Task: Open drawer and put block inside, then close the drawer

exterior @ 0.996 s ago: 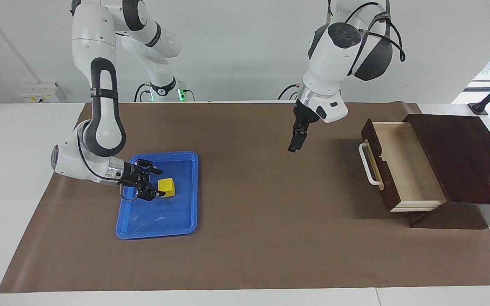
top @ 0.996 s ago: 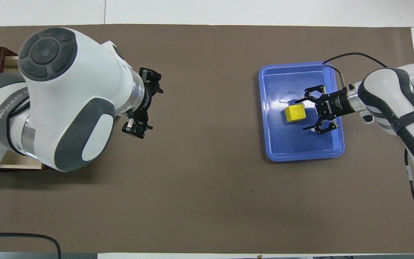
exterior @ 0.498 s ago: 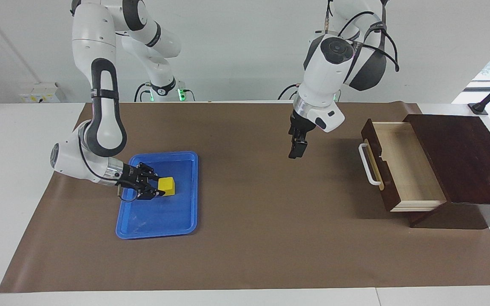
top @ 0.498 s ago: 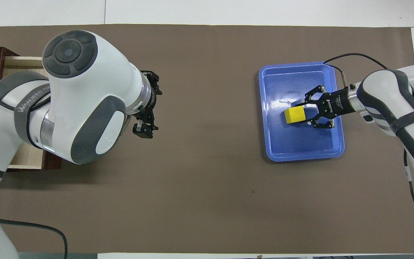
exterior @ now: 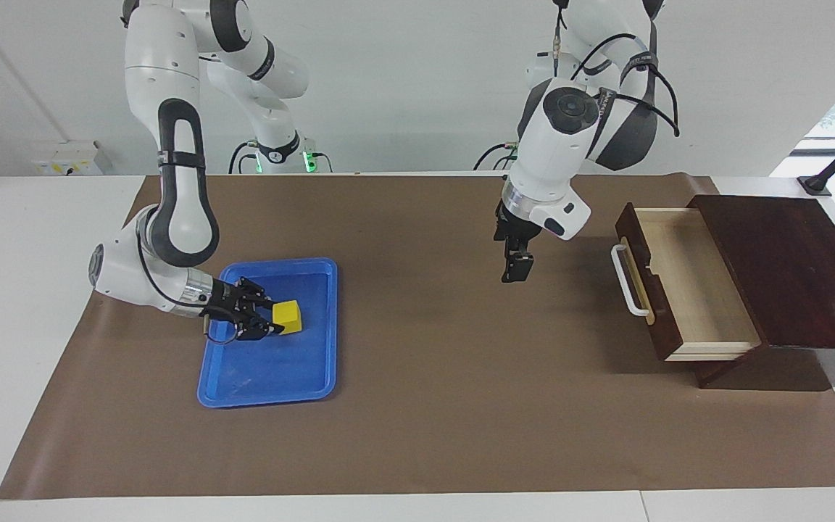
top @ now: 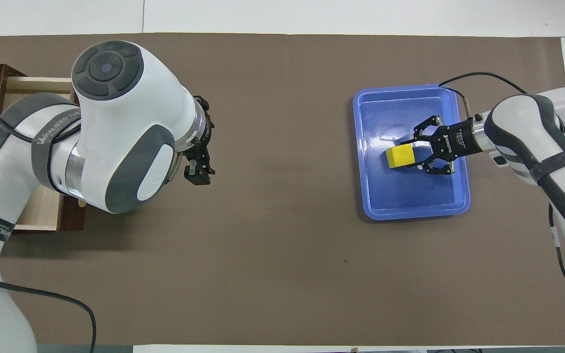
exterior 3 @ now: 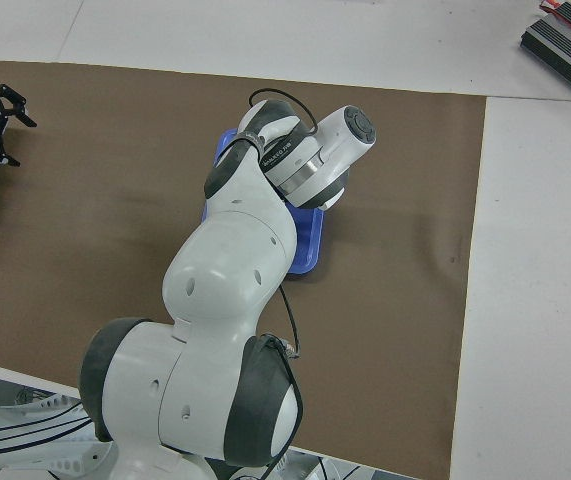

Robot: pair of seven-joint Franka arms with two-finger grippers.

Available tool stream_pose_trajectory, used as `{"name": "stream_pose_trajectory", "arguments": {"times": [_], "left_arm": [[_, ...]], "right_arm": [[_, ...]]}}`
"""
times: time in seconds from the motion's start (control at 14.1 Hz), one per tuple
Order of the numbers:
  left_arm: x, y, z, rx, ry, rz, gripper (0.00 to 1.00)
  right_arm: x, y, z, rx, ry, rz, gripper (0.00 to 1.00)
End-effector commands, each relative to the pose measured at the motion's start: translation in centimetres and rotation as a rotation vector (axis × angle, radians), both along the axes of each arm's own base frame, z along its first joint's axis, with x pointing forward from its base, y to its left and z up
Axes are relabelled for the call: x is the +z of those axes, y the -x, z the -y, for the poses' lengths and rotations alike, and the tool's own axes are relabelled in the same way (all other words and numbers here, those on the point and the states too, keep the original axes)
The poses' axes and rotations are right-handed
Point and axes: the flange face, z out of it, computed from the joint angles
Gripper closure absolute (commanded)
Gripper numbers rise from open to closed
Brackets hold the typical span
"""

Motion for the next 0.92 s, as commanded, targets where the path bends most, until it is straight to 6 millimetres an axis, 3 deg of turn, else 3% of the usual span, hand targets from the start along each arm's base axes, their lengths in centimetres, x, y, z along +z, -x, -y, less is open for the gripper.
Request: {"name": "stream_pose_trajectory", "arguments": {"times": [0.0, 0.21, 0.28, 0.5, 0.64, 0.78, 0.85], "left_arm": [[0.0, -0.2, -0.4, 0.037, -0.025, 0.007, 0.0], [0.0, -0.3, -0.3, 0.037, -0.024, 0.015, 0.0], [0.1, -0.2, -0.2, 0.035, -0.023, 0.016, 0.0], [-0.3, -0.1, -0.2, 0.037, -0.029, 0.014, 0.0], [-0.2, 0.0, -0.3, 0.038, -0.032, 0.013, 0.0], [-0.2, -0.2, -0.3, 0.05, -0.024, 0.023, 0.0], [-0.2, -0.2, -0.3, 0.065, -0.023, 0.025, 0.0]], "right_arm": [[3.3, -1.3, -0.2, 0.016, -0.033, 0.029, 1.0], [6.7, -3.4, -0.8, 0.035, -0.043, 0.029, 1.0], [7.9, -3.9, -2.3, 0.039, -0.042, 0.024, 1.0], [10.5, -4.7, -7.4, 0.006, -0.042, -0.008, 1.0], [11.1, -4.3, -12.9, 0.019, -0.03, -0.036, 1.0], [11.8, -4.3, -15.8, -0.015, -0.021, -0.046, 1.0], [12.0, -3.9, -18.4, -0.014, -0.022, -0.05, 1.0]]}}
